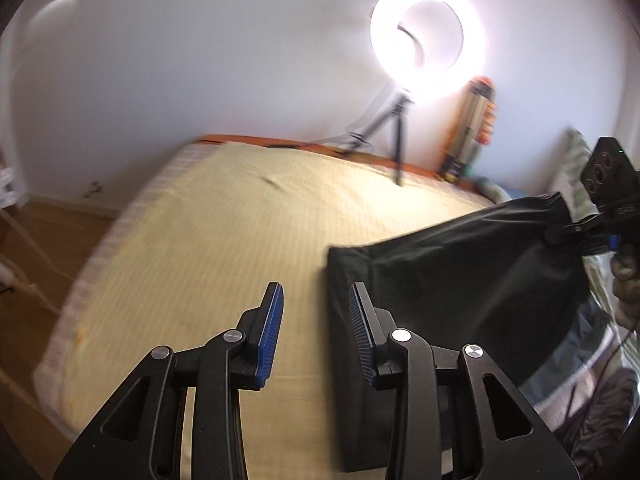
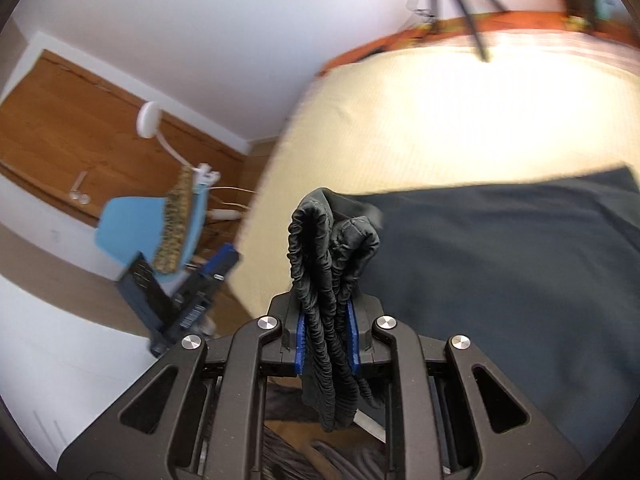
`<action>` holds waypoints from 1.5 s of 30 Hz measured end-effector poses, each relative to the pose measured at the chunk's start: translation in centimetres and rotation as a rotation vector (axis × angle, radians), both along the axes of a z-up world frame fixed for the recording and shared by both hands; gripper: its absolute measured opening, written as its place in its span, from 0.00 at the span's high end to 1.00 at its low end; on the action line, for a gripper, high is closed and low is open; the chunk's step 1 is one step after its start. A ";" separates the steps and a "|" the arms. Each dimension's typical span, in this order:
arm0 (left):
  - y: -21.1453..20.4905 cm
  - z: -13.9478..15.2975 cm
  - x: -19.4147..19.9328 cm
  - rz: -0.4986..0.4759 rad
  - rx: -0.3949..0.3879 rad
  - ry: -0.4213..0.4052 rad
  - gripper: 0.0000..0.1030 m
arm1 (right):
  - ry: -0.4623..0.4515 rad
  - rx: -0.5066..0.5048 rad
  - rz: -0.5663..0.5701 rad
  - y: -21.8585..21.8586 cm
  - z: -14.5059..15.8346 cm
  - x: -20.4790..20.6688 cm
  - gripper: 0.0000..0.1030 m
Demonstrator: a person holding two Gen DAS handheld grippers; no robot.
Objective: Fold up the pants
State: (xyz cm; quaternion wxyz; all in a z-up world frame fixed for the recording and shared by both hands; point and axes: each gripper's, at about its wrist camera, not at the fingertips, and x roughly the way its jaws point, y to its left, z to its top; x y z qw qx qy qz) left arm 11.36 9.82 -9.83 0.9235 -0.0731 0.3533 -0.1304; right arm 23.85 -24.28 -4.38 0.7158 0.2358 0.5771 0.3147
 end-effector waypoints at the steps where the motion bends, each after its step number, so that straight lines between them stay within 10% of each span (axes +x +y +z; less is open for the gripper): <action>1: -1.4 -0.1 0.1 -0.042 0.016 0.003 0.67 | 0.013 -0.016 -0.022 -1.3 -0.4 -0.3 0.83; 11: -12.2 -2.2 2.5 -0.333 0.129 0.089 0.67 | 0.168 -0.023 -0.225 -8.5 -8.4 -2.2 0.83; 15: -12.5 -2.7 4.0 -0.328 0.050 0.122 0.67 | 0.186 -0.016 -0.267 -9.9 -9.9 -2.9 0.83; 31: -18.1 -2.1 3.7 -0.462 0.044 0.072 0.67 | 0.138 -0.196 -0.413 -23.5 -3.1 -6.6 0.83; 45: -20.4 -3.1 2.8 -0.532 0.054 0.095 0.67 | 0.210 -0.464 -0.456 -32.0 -3.7 -7.5 0.83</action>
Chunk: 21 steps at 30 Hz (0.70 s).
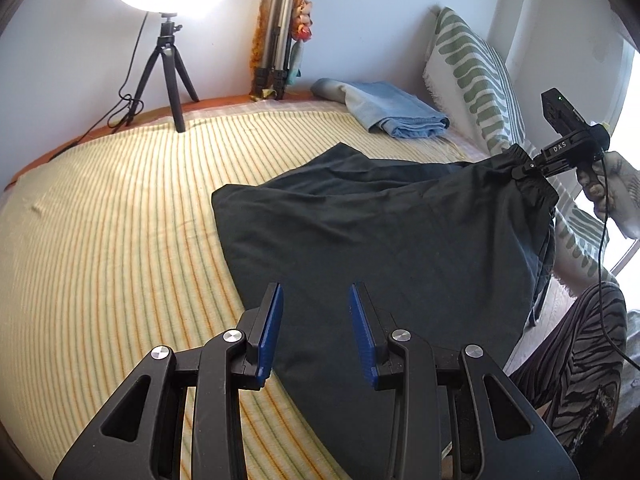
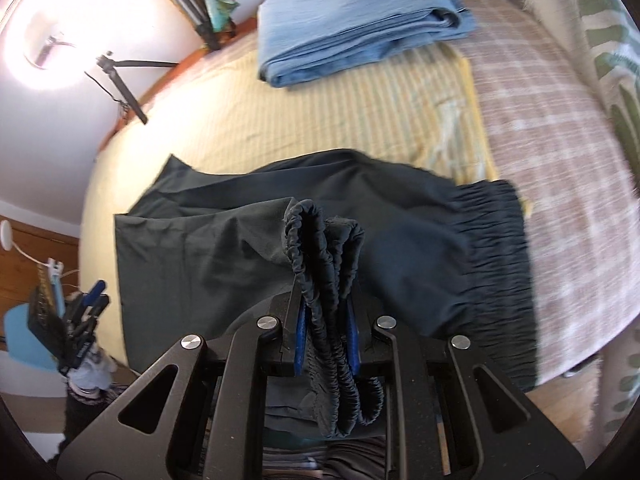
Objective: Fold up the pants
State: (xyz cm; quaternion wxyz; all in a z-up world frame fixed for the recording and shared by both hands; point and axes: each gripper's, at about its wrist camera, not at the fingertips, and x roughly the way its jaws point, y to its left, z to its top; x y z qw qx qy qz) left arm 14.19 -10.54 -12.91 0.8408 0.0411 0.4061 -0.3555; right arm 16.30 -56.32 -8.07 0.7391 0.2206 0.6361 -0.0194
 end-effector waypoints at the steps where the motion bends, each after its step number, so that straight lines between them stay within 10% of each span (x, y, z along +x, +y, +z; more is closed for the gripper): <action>1: -0.2 -0.1 0.0 -0.006 0.002 0.003 0.67 | 0.005 -0.021 0.008 -0.4 0.0 0.0 0.83; 21: -2.2 -0.8 -1.7 -0.086 0.023 0.002 0.67 | 0.061 -0.156 0.018 -3.8 -3.4 -0.6 0.83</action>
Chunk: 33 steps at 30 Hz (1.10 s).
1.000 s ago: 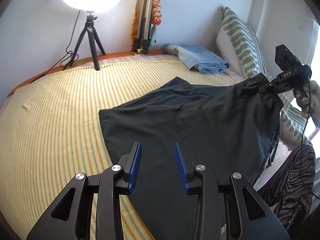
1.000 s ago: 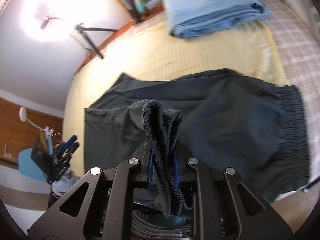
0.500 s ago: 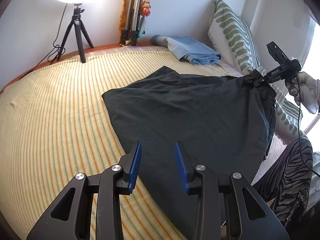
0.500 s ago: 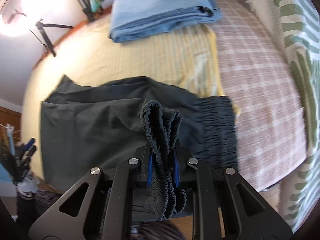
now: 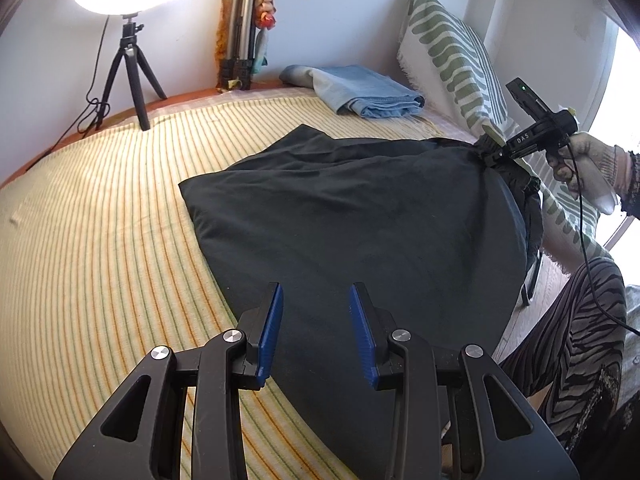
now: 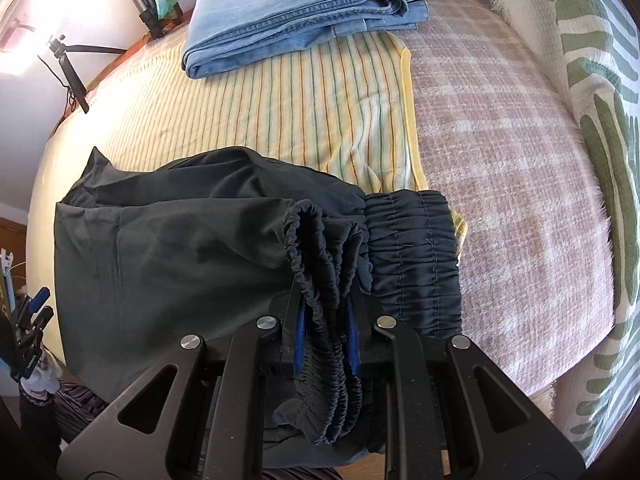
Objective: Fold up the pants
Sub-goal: 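Lower the waistband onto the folded trousers and open the right tool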
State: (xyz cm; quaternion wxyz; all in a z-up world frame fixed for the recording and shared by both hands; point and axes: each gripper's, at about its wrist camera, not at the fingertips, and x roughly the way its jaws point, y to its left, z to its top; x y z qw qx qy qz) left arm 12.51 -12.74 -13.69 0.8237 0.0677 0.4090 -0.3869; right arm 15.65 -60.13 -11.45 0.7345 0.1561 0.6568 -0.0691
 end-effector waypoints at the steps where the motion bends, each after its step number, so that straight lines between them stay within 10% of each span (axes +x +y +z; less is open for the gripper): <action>1: 0.0 0.0 0.0 -0.001 -0.003 0.003 0.67 | 0.001 -0.005 0.002 0.0 0.1 0.0 0.83; 7: -0.1 0.3 -0.9 -0.032 -0.020 0.013 0.67 | -0.003 -0.073 0.048 0.9 1.4 0.0 0.78; 11: -0.8 0.1 -2.0 -0.076 -0.016 0.011 0.67 | -0.085 -0.220 0.105 3.5 4.4 -0.9 0.49; 16: -1.8 -0.6 -3.5 -0.132 0.025 0.002 0.67 | -0.143 -0.324 0.113 5.0 5.6 -1.7 0.48; 21: -2.6 -1.6 -4.5 -0.174 0.069 -0.004 0.67 | -0.176 -0.149 0.122 5.8 5.5 -3.0 0.48; 33: -1.1 -1.9 -4.9 -0.123 0.083 0.005 0.67 | -0.095 -0.138 0.034 2.6 1.6 -4.7 0.47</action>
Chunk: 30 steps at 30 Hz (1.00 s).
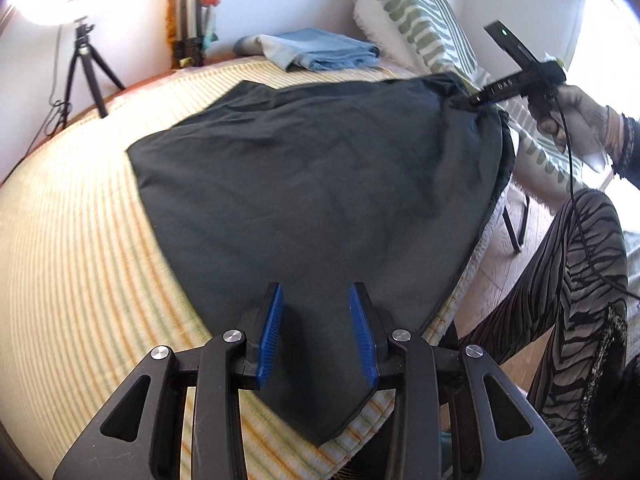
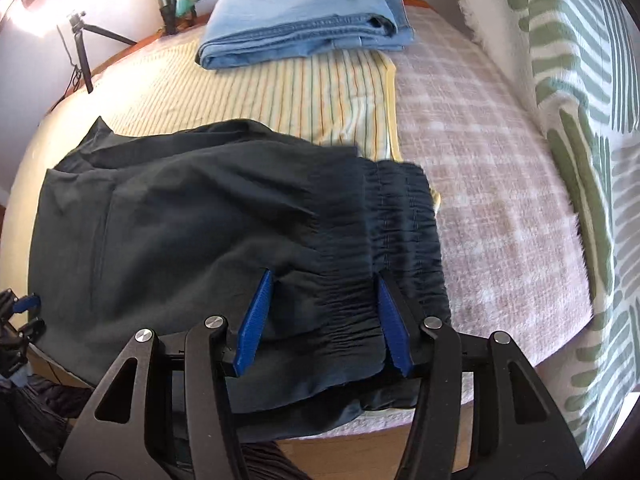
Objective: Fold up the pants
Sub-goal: 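Lower the waistband onto the folded trousers and open the right tool, then move the open right tool over the dark trousers to their folded edge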
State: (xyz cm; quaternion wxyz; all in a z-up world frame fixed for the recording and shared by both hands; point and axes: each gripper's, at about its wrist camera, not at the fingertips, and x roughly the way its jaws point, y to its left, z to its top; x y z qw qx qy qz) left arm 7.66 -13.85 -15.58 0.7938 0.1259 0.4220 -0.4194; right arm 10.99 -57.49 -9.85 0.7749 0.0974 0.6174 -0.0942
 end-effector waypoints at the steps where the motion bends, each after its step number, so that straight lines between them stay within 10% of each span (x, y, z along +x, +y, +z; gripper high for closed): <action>1: 0.5 0.3 -0.1 0.016 -0.011 -0.003 0.67 | -0.015 0.011 -0.004 0.1 0.4 -0.1 0.47; 15: 4.9 -1.2 1.4 0.269 -0.120 0.177 0.66 | -0.213 0.196 0.228 13.0 7.3 5.2 0.46; 30: 4.8 -1.2 2.1 0.275 -0.260 0.270 0.69 | -0.090 0.320 0.500 32.0 2.5 14.1 0.46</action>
